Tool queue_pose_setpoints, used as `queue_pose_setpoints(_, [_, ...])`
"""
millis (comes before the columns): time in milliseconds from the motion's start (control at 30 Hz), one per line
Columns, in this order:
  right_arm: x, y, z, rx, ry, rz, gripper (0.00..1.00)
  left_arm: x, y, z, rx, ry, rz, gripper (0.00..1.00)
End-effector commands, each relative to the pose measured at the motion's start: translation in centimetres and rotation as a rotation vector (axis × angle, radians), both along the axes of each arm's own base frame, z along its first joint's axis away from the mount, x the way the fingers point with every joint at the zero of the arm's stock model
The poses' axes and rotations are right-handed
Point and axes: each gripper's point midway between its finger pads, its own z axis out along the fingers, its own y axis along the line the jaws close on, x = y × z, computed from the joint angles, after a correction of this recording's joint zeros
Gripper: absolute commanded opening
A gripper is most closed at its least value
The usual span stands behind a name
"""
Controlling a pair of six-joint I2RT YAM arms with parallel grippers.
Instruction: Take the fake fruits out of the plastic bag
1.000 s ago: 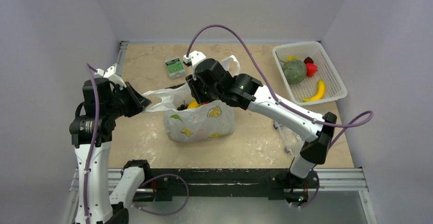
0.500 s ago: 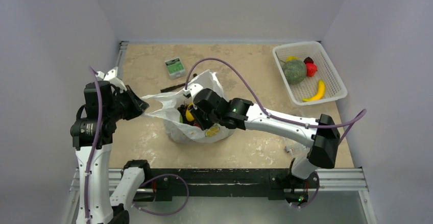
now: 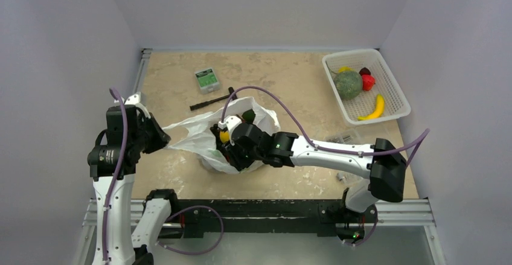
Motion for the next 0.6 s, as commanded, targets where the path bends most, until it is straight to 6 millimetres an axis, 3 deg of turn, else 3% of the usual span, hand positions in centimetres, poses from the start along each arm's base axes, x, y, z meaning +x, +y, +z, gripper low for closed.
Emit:
queue_pose_setpoints(0, [0.9,1.2,6.2,0.141,-0.101,-0.006,0.38,-1.1,1.5,-0.5,0.071,0.025,0.041,0.17])
queue_pose_setpoints(33, [1.2,1.5,7.0,0.161,-0.117,-0.004,0.4,-1.3,1.7,-0.3,0.086,0.021,0.041,0.26])
queue_pose_setpoints(67, [1.2,1.9,8.0,0.188,-0.127,0.003,0.43,-1.5,2.0,0.1,0.105,0.014,0.044,0.44])
queue_pose_setpoints(100, [1.5,2.1,8.7,0.206,-0.139,-0.002,0.46,-1.9,2.2,0.6,0.122,0.01,0.05,0.56])
queue_pose_setpoints(200, [1.7,2.6,10.0,0.25,-0.154,-0.008,0.53,-2.8,1.4,2.9,0.098,-0.018,0.009,0.78])
queue_pose_setpoints(300, [1.7,2.9,10.6,0.274,-0.154,-0.009,0.59,-4.0,-1.3,5.9,-0.009,-0.102,-0.073,0.93])
queue_pose_setpoints(367, [2.0,3.1,10.4,0.271,-0.159,-0.018,0.64,-4.6,-3.1,7.5,-0.091,-0.153,-0.136,1.0])
queue_pose_setpoints(467, [2.4,3.4,9.8,0.25,-0.155,-0.029,0.69,-4.7,-5.1,8.5,-0.162,-0.139,-0.226,1.0])
queue_pose_setpoints(567, [2.6,3.6,9.1,0.253,-0.143,-0.048,0.69,-4.2,-4.8,8.4,-0.057,-0.091,-0.259,1.0])
